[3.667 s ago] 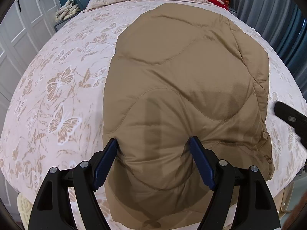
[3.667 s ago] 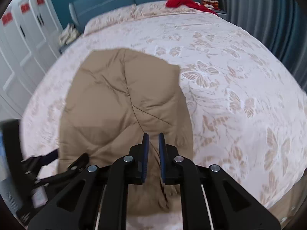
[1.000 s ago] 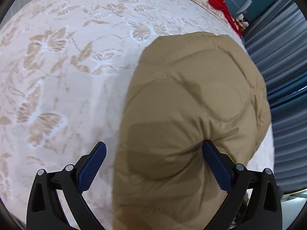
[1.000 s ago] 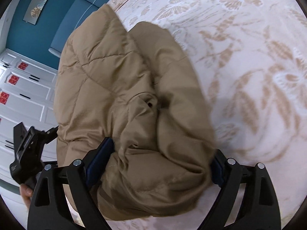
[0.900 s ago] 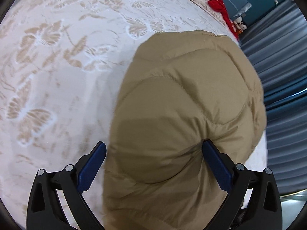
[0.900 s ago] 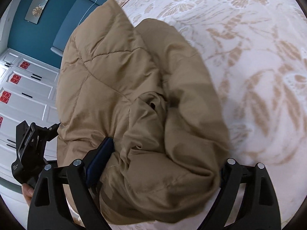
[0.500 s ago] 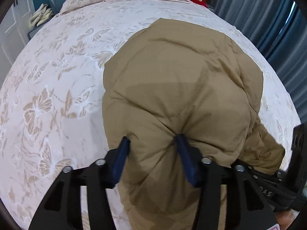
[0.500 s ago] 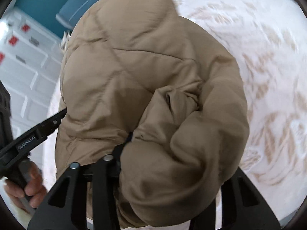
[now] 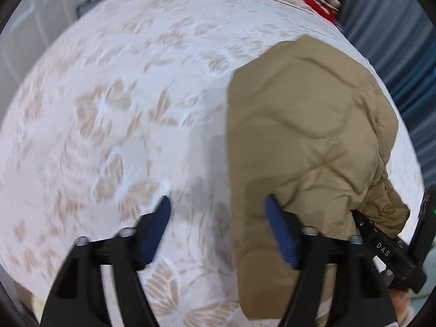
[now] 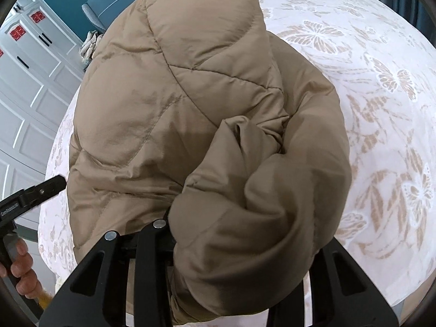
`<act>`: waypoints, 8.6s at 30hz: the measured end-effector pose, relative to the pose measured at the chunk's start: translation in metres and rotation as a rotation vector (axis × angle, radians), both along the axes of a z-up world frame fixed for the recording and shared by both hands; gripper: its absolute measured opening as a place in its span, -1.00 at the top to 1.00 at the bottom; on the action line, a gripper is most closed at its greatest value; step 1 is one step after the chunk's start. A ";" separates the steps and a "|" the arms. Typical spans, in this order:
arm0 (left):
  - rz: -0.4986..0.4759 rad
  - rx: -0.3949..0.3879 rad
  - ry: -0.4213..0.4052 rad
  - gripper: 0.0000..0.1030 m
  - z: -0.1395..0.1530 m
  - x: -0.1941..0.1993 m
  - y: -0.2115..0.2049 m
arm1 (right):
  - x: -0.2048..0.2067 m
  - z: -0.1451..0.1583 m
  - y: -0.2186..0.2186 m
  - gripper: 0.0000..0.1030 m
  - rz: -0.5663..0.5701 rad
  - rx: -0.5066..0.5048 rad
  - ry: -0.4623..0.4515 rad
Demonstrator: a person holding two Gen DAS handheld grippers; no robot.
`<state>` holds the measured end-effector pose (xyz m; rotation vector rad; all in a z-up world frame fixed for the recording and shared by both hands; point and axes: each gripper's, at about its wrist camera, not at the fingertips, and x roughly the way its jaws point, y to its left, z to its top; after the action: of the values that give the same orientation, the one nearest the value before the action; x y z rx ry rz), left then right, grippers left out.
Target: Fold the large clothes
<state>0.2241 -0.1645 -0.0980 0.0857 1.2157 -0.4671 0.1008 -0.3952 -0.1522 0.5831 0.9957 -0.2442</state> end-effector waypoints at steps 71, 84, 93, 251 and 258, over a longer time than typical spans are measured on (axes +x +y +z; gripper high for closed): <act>0.144 -0.128 -0.099 0.09 -0.011 0.126 0.162 | 0.165 0.011 0.171 -0.02 0.218 -0.106 -0.014; 0.176 0.245 -0.369 -0.02 0.050 0.055 0.129 | 0.082 0.085 0.184 0.54 0.195 -0.415 -0.069; 0.249 0.270 -0.243 -0.02 0.019 0.049 0.112 | 0.102 0.080 0.200 0.92 0.282 -0.366 -0.021; 0.311 0.297 -0.436 -0.60 0.079 -0.196 0.185 | -0.128 0.129 0.274 -0.78 0.186 -0.415 -0.217; 0.312 0.297 -0.443 -0.59 0.079 -0.195 0.183 | -0.128 0.130 0.274 -0.78 0.183 -0.413 -0.216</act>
<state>0.0289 0.0182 -0.0193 0.2362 0.8331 0.0130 -0.0275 -0.1208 -0.0225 0.1363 0.7543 -0.2111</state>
